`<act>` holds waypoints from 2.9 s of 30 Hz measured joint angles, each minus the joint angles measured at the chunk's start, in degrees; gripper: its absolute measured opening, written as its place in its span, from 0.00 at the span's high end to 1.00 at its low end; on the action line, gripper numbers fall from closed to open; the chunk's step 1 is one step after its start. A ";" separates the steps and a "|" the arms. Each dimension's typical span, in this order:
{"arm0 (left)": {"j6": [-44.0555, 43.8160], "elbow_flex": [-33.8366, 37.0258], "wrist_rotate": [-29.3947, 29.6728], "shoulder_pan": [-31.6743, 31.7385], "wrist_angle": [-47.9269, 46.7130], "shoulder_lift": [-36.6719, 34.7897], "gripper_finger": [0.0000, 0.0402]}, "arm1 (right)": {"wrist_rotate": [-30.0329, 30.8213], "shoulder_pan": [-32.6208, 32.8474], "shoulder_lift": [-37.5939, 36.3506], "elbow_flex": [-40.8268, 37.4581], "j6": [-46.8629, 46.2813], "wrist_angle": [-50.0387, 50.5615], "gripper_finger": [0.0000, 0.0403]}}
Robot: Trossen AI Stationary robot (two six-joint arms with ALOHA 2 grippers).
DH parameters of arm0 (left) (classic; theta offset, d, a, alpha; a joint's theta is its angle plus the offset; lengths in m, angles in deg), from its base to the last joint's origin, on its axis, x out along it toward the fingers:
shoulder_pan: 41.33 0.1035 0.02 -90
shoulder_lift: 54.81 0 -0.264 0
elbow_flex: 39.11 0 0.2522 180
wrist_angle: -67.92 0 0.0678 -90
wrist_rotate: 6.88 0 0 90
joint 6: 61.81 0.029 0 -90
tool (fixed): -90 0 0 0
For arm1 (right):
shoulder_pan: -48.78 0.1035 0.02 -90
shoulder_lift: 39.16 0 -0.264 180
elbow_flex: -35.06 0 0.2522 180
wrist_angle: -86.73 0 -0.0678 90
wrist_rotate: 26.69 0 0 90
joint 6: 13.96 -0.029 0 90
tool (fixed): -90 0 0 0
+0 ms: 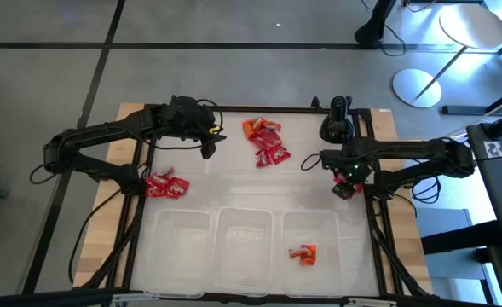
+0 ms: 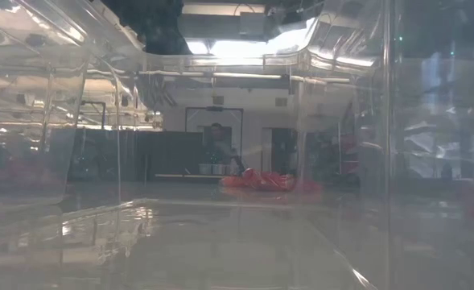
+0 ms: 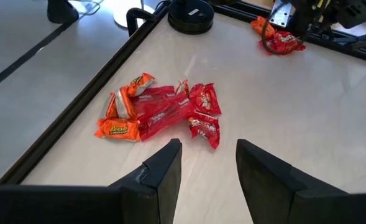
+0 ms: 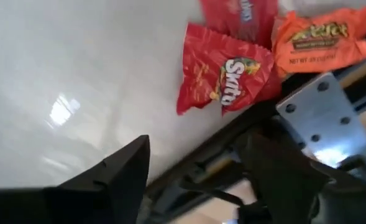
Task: Sort candy
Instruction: Put the red candy into the middle transparent bin
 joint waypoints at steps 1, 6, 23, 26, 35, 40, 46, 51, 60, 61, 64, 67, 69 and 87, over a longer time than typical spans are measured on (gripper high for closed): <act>0.32 0.00 0.00 0.00 0.02 0.00 0.64 | 0.16 0.00 1.03 0.00 2.65 0.48 0.33; 1.28 0.00 -0.02 0.00 -0.02 0.00 0.64 | 4.79 0.02 7.19 0.00 17.40 2.33 0.36; 0.21 0.00 -0.22 0.00 -3.81 0.00 0.64 | 6.06 -0.02 22.73 -0.63 21.90 -8.15 0.17; 0.21 -0.01 -0.22 0.00 -4.42 0.00 0.64 | 6.44 -0.02 22.78 -2.86 22.36 -9.88 0.15; 0.71 0.00 -0.22 -0.01 -4.98 0.00 0.64 | 6.01 -0.02 22.78 -7.16 20.20 -12.39 0.17; 1.45 0.00 -0.22 0.00 -4.81 0.00 0.64 | 4.48 -0.02 22.78 -7.13 19.72 -13.53 0.34; 1.38 0.00 -0.22 -0.02 -4.80 0.00 0.64 | 4.45 -0.02 22.78 -6.92 17.02 -13.33 0.65; 1.30 0.00 -0.22 -0.01 -4.76 0.00 0.64 | 4.42 0.04 21.93 -2.18 14.34 -8.62 0.82; 1.28 0.00 -0.22 -0.02 -4.55 0.00 0.64 | 4.42 0.04 16.53 16.92 9.69 2.54 0.88; 1.28 0.00 -0.22 0.00 -4.54 0.00 0.64 | 4.42 0.04 16.04 19.71 9.60 2.68 0.88; 1.36 0.00 -0.22 -0.01 -4.52 0.00 0.64 | 4.42 0.12 15.37 27.88 9.67 1.38 0.88; 1.47 0.00 -0.22 -0.02 -4.50 0.00 0.64 | 4.37 1.52 15.37 34.88 10.90 -2.67 0.88; 1.51 0.00 -0.21 0.00 -4.50 0.00 0.64 | 2.68 3.25 15.35 38.12 13.07 -7.66 0.88; -4.16 -6.44 -1.35 -0.02 1.27 -1.75 0.64 | 1.58 20.08 24.60 40.19 23.96 -47.57 0.88</act>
